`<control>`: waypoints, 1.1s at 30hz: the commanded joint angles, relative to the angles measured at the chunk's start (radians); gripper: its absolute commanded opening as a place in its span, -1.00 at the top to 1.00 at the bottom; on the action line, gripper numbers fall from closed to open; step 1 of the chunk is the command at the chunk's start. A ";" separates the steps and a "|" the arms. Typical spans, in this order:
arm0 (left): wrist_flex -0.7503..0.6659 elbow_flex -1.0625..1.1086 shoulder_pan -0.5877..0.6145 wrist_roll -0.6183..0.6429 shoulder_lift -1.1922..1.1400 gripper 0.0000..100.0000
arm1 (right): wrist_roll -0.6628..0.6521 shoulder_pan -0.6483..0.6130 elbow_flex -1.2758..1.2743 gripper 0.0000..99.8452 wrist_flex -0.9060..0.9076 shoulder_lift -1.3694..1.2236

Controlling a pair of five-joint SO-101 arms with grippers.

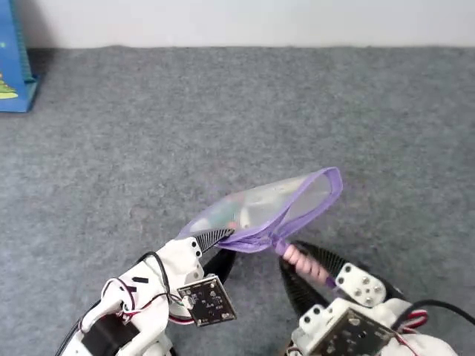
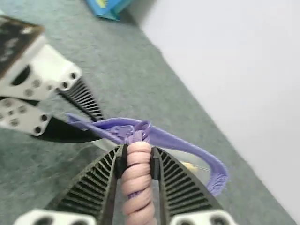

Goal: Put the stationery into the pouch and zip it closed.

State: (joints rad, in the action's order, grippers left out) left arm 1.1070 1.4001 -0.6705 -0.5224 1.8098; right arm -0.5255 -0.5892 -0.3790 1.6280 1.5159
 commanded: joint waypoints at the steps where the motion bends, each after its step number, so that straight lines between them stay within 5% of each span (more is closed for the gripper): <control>1: 0.014 -0.008 0.011 -0.003 0.014 0.98 | -0.006 0.104 0.012 0.98 -0.079 -0.013; 14: 0.014 -0.007 0.011 0.031 0.014 0.98 | -0.006 0.552 -0.379 0.98 -0.404 -0.012; 26: -0.037 -0.007 0.006 0.034 0.014 0.95 | -0.006 0.282 -0.410 0.98 -0.292 0.131; 33: -0.126 -0.007 0.006 0.176 0.014 0.47 | -0.002 0.166 -0.410 0.98 -0.200 0.200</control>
State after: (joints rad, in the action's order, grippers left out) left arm 1.0395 1.4016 -0.6674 -0.4350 1.8098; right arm -0.5255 -0.3867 -0.7948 1.4162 1.7093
